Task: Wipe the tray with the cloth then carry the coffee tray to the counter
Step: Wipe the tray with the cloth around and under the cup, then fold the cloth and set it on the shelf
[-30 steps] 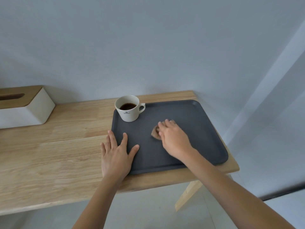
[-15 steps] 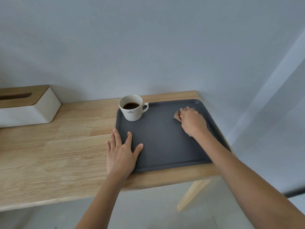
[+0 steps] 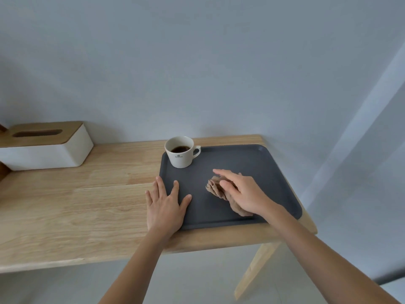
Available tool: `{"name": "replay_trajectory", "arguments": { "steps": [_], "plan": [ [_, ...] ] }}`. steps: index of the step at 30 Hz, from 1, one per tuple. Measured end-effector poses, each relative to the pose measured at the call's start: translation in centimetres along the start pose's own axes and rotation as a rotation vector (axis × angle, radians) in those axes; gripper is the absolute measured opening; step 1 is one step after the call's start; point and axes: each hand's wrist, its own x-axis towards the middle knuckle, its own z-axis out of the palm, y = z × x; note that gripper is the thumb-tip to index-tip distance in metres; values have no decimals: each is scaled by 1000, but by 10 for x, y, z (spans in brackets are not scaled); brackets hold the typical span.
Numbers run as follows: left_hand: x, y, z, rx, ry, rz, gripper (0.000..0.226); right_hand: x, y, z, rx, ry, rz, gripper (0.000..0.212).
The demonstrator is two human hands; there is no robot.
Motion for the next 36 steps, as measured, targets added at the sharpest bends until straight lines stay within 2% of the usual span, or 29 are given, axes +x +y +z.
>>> {"name": "replay_trajectory", "arguments": {
  "steps": [3, 5, 8, 9, 12, 13, 15, 18, 20, 22, 25, 28, 30, 34, 36],
  "plan": [
    [1, 1, -1, -103, 20, -24, 60, -16, 19, -23, -262, 52, 184, 55],
    [1, 3, -3, -202, 61, -41, 56, -36, 28, -26, -382, 15, 293, 70],
    [5, 15, -10, -363, 150, -23, 49, -62, 31, -7, -387, -92, 269, 83],
    [6, 23, -14, -399, 173, 14, 47, -65, 30, -1, -344, -75, 244, 78],
    [6, 47, -27, -493, 192, 202, 41, -63, 23, -3, -167, 40, 159, 39],
    [3, 53, -30, -530, 177, 275, 41, -62, 19, -7, -132, 55, 143, 34],
    [-3, 60, -32, -582, 133, 409, 47, -56, 12, -19, -9, 75, 136, 26],
    [-24, 64, -25, -731, 2, 540, 67, -45, -4, -32, 378, 97, 152, 15],
    [-35, 68, -21, -916, -90, 512, 82, -35, -18, -36, 412, 71, 116, 16],
    [-38, 72, -23, -1091, -63, 416, 88, -26, -30, -38, 294, 40, 45, 23],
    [-30, 63, -44, -1295, -28, 362, 67, -13, -48, -46, 156, 34, -64, 47],
    [-24, 41, -74, -1404, -90, 422, 41, -4, -73, -59, 218, 6, -168, 47],
    [-21, 24, -90, -1465, -101, 416, 39, 4, -93, -65, 313, -10, -231, 44],
    [-18, -11, -118, -1610, -106, 331, 31, 24, -132, -68, 349, -41, -328, 54],
    [-18, -31, -131, -1634, -100, 335, 38, 34, -147, -69, 392, -79, -356, 47]
  ]
}}
